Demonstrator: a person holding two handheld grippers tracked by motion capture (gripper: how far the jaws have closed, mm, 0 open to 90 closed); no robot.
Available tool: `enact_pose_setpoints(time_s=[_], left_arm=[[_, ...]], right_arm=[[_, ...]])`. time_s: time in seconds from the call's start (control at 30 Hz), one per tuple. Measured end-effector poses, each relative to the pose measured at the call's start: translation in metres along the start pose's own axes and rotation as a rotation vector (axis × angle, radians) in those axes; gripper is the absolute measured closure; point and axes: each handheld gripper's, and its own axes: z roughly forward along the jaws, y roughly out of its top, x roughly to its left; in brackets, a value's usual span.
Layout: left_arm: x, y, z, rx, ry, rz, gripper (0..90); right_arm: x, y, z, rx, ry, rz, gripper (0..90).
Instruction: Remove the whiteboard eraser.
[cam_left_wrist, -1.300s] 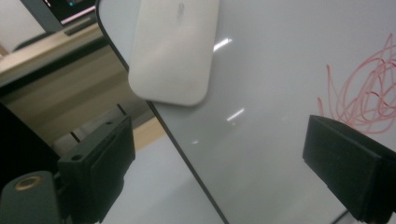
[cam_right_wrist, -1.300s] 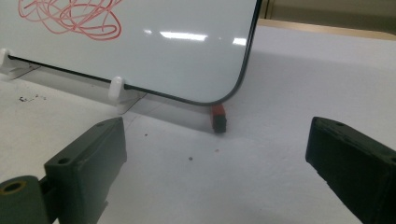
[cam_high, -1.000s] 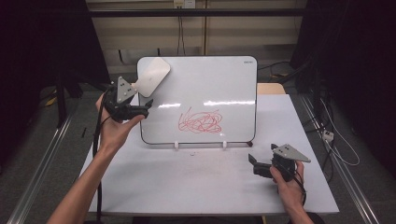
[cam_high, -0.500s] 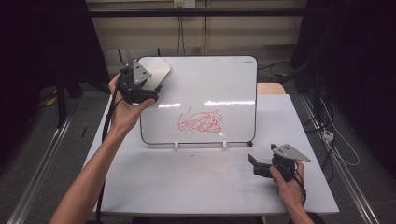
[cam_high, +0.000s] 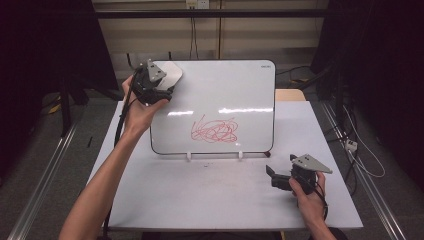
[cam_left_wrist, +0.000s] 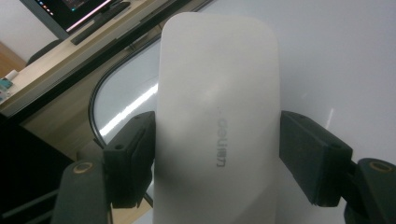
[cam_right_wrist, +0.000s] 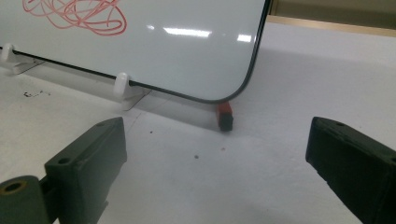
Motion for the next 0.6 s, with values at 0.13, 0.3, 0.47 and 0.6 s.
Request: enact_pose_setpoints(time_s=[0.13,0.3,0.47,0.6], left_arm=[[-0.0022,0.0005,0.0028,0.005,0.017,0.010,29.6],[-0.0016,0.0028,0.0032,0.031,0.014,0.028,29.8],[-0.0023,0.0041,0.0044,0.045,0.016,0.040,30.1],[-0.0031,0.0034,0.0047,0.035,0.025,0.034,30.4]], right_arm=[[-0.0001,0.0000,0.0002,0.002,0.001,0.001,5.4],[0.0001,-0.0001,0.0001,0.002,0.002,0.000,5.4],[0.0003,-0.0001,-0.0002,0.001,0.004,-0.003,5.4],[0.0002,-0.0001,0.0000,0.001,0.005,-0.002,5.4]])
